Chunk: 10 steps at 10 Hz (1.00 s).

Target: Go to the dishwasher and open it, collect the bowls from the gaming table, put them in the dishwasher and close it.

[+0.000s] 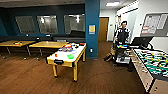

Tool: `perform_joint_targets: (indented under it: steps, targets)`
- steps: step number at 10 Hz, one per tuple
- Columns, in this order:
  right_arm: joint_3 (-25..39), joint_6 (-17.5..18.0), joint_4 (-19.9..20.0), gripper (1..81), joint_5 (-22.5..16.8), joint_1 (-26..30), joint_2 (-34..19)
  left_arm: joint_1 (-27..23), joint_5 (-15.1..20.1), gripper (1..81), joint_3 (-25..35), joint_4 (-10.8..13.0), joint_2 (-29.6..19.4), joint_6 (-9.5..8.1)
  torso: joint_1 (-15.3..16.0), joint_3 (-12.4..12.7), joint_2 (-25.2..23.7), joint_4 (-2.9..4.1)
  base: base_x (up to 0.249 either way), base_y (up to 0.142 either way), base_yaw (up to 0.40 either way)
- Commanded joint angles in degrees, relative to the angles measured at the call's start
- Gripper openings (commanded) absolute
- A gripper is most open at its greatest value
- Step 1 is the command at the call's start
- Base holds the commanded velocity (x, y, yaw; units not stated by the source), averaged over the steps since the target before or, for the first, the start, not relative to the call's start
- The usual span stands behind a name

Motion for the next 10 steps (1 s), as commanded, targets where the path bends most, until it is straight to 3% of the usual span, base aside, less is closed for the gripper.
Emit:
perform_joint_targets:
  steps: [1,10]
  targets:
    - [0.4,-0.2,-0.3,81.1,-2.9,2.9,0.3,-3.1,2.5,81.1,-0.1,-0.2,-0.3,-0.06,0.0,0.0,0.0,0.0,0.0,0.0,-0.095]
    - [0.2,-0.2,-0.4,81.1,-2.9,2.9,0.5,-3.1,2.5,81.1,-0.1,-0.1,-0.4,0.02,0.0,0.0,0.0,0.0,0.0,0.0,0.0]
